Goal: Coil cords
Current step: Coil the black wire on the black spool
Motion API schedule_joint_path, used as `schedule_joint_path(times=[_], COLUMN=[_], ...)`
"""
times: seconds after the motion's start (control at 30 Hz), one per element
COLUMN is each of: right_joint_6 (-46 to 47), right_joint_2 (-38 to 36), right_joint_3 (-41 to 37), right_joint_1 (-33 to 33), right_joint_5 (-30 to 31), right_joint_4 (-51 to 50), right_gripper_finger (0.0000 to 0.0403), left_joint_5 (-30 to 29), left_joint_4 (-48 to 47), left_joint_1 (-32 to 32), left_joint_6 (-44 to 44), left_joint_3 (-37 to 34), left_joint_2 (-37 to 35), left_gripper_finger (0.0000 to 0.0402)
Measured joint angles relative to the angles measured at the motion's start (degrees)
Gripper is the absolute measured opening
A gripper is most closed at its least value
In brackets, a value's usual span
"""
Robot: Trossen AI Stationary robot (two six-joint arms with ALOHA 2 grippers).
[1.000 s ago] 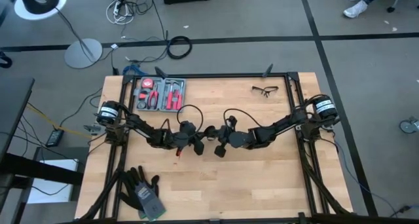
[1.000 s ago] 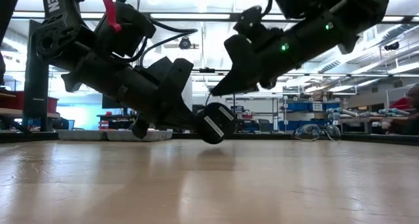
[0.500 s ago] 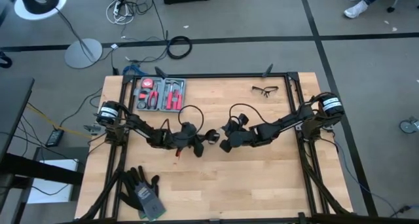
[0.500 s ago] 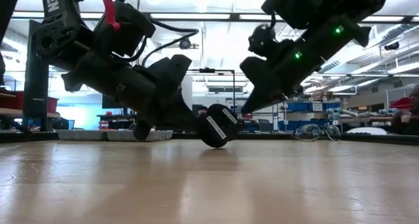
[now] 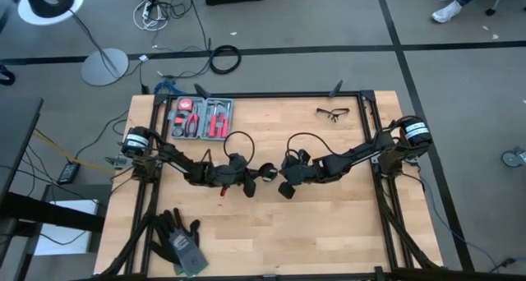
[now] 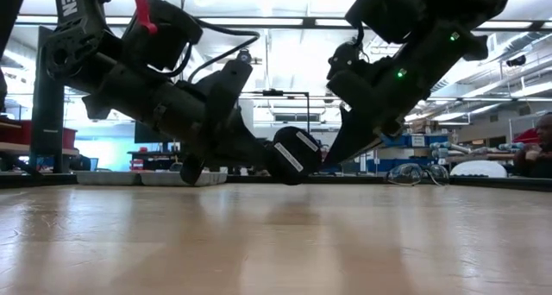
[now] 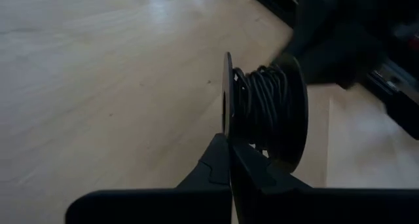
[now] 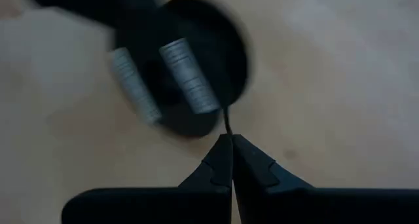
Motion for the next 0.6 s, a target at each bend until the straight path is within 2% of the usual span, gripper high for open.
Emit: schedule_joint_path(times=[0.07, 0.3, 0.6], right_joint_6=[0.0, -2.6, -3.1], right_joint_2=[0.0, 0.1, 0.1], right_joint_3=[0.0, 0.0, 0.0], right_joint_1=[0.2, 0.7, 0.7], right_joint_5=[-2.9, -7.3, -8.2], right_joint_4=[0.2, 1.3, 0.0], right_gripper_finger=[0.0000, 0.0000, 0.0000], left_joint_5=[0.0, 0.3, -0.1], left_joint_4=[-0.1, -2.1, -0.2], left_joint_1=[0.4, 1.1, 1.2], left_joint_6=[0.0, -1.2, -1.2], left_joint_3=[0.0, 0.0, 0.0], left_joint_2=[0.0, 0.0, 0.0], left_gripper_finger=[0.0000, 0.0000, 0.0000])
